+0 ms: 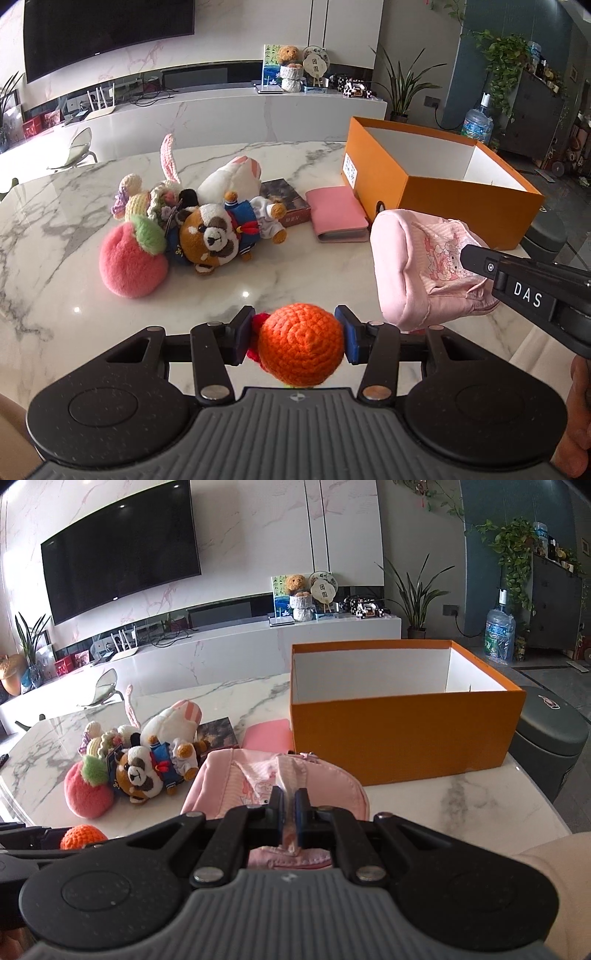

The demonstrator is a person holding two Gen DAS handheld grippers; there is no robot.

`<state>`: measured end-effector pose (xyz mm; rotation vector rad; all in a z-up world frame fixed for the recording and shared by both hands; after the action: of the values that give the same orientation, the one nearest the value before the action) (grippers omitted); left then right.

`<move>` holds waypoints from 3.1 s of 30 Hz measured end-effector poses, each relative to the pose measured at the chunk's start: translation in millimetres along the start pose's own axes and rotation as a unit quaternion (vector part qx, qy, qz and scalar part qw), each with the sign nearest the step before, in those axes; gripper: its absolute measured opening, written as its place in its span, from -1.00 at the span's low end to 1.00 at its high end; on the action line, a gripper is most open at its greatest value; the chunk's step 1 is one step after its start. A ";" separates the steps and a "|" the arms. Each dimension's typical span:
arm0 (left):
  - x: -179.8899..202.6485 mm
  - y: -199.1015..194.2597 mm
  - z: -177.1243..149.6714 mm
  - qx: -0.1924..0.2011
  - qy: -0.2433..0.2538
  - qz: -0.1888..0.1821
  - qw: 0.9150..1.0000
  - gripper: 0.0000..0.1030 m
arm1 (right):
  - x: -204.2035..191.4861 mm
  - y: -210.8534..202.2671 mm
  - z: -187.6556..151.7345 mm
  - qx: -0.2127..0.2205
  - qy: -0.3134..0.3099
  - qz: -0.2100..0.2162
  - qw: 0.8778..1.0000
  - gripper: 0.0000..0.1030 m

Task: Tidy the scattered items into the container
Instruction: 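Carry the orange ball and pink backpack with both tools over the orange box, then open the left tool to drop the orange ball into the box while the right tool lowers the backpack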

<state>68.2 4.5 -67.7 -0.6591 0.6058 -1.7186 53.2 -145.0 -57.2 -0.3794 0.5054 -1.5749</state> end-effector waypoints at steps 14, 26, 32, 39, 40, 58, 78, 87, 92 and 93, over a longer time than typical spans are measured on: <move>49.1 -3.2 48.5 0.039 0.050 -0.033 0.997 0.07 | 37.7 -28.1 42.3 0.055 0.017 -0.007 0.998 -0.87; 91.2 26.2 108.3 0.063 0.073 -0.077 0.992 0.07 | 84.2 -18.0 103.8 0.104 0.022 -0.033 0.994 -0.87; 110.0 54.8 141.6 0.071 0.077 -0.090 0.990 0.07 | 108.8 7.2 133.7 0.122 0.026 -0.045 0.991 -0.87; 121.4 97.5 172.0 0.063 0.081 -0.095 0.990 0.07 | 126.9 56.9 159.2 0.115 0.034 -0.047 0.992 -0.87; 122.4 103.9 174.8 0.059 0.081 -0.098 0.990 0.07 | 128.4 66.1 162.0 0.111 0.034 -0.045 0.992 -0.87; 140.0 221.5 193.5 -0.044 0.110 -0.116 0.986 0.07 | 160.3 231.3 151.7 -0.097 0.023 -0.032 0.994 -0.87; 130.3 271.7 201.4 -0.094 0.104 -0.066 0.988 0.09 | 152.4 269.2 142.5 -0.174 0.025 0.034 0.984 -0.88; 133.3 273.9 201.6 -0.094 0.109 -0.058 0.988 0.11 | 157.2 275.4 144.1 -0.182 0.036 0.037 0.982 -0.88; 133.9 273.2 199.7 -0.093 0.119 -0.061 0.987 0.11 | 157.8 275.4 144.6 -0.182 0.036 0.040 0.982 -0.88; 134.0 273.4 199.5 -0.092 0.119 -0.060 0.987 0.11 | 157.8 275.2 144.7 -0.182 0.036 0.039 0.982 -0.88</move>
<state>368.0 -199.4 -100.0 -0.6335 0.9167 -1.8855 351.5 -322.2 -91.5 -0.5737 0.8594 -1.4222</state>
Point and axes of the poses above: each gripper's, at about its wrist camera, not at the fingertips, and y roughly the way its jaws point, x to its right, z to its top, the point moved 4 cm from there along y, roughly the way its jaws point, and after that the axes turned 4 degrees about -z, right-handed, at the moved point
